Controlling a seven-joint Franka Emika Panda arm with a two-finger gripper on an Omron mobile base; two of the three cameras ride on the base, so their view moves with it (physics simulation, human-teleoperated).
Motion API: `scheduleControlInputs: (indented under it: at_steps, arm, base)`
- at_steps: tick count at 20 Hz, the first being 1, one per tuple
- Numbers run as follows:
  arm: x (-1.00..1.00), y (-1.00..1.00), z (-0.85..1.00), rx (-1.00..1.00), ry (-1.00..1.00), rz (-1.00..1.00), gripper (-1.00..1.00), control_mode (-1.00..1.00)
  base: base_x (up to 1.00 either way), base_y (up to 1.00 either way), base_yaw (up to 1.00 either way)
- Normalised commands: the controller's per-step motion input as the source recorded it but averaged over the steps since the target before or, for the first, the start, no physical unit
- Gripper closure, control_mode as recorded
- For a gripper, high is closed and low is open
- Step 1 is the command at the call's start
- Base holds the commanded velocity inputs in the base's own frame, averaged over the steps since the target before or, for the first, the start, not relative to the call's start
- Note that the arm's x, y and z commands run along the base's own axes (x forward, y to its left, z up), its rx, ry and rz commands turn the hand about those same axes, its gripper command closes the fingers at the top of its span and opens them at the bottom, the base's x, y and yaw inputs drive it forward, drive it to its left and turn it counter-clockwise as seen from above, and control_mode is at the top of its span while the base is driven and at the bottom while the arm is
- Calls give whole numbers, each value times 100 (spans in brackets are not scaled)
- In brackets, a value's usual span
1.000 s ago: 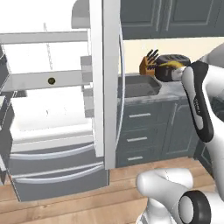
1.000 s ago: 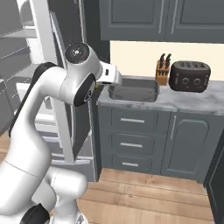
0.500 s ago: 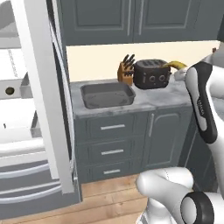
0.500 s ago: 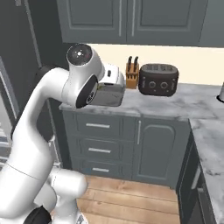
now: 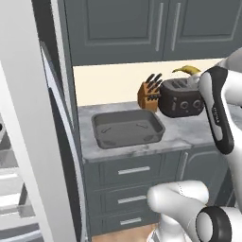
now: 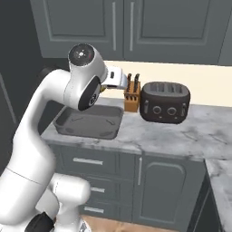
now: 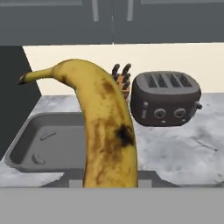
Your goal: Pick the banana and kiwi from the fridge and place them inside the tupperware on the counter.
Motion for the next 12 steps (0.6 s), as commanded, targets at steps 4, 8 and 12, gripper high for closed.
scheduleControlInputs:
  at_steps: [4, 8, 12]
  arm:
    - [0, 0, 0, 0, 0, 0, 100, 100]
    - [-1, 0, -23, 0, 0, 0, 100, -100]
    - [-21, 10, -100, -2, 0, 0, 100, -100]
  base:
    - [90, 0, 3]
    - [24, 0, 0]
    - [0, 0, 0]
